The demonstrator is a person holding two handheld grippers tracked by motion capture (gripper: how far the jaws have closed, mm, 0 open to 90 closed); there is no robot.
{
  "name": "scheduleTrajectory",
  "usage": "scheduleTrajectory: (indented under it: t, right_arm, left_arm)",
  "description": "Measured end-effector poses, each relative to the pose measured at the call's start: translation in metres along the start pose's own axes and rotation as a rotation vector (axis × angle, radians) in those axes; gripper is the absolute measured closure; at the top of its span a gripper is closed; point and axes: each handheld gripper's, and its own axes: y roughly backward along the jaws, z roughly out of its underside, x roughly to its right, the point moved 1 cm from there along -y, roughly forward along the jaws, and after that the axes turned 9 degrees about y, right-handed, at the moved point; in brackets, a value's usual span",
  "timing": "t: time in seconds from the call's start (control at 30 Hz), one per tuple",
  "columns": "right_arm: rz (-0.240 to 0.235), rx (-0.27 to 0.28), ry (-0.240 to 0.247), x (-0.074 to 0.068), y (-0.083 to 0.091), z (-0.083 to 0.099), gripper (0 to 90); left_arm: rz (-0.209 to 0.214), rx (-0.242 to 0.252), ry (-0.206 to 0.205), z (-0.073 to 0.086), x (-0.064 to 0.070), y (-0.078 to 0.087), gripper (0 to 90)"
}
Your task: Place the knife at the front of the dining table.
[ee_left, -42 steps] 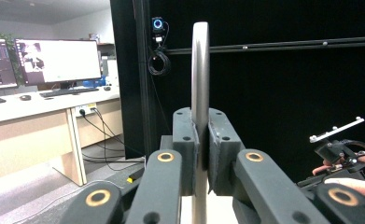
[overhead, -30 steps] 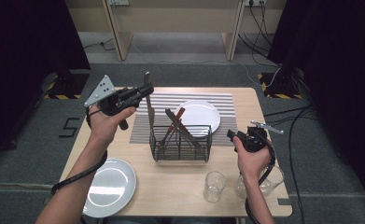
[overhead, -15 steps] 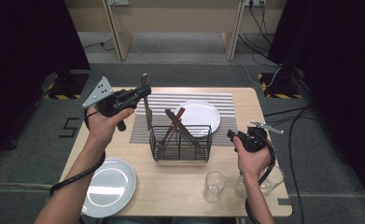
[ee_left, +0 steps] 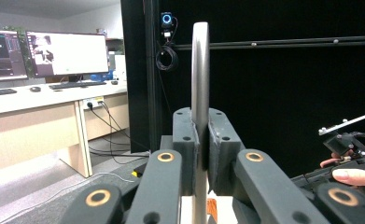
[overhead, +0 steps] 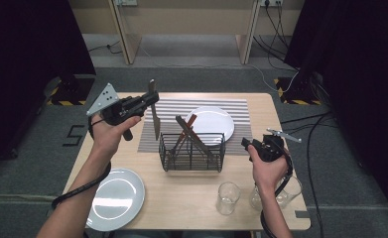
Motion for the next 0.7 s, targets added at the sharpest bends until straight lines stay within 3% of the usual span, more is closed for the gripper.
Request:
scheduleTrajectory:
  t: [0.7]
  right_arm:
    - [0.002,0.008,-0.005,0.0009,0.0019,-0.0011,52.4]
  left_arm:
    - [-0.009,-0.014,0.006,0.0059,-0.004,0.0021,83.3]
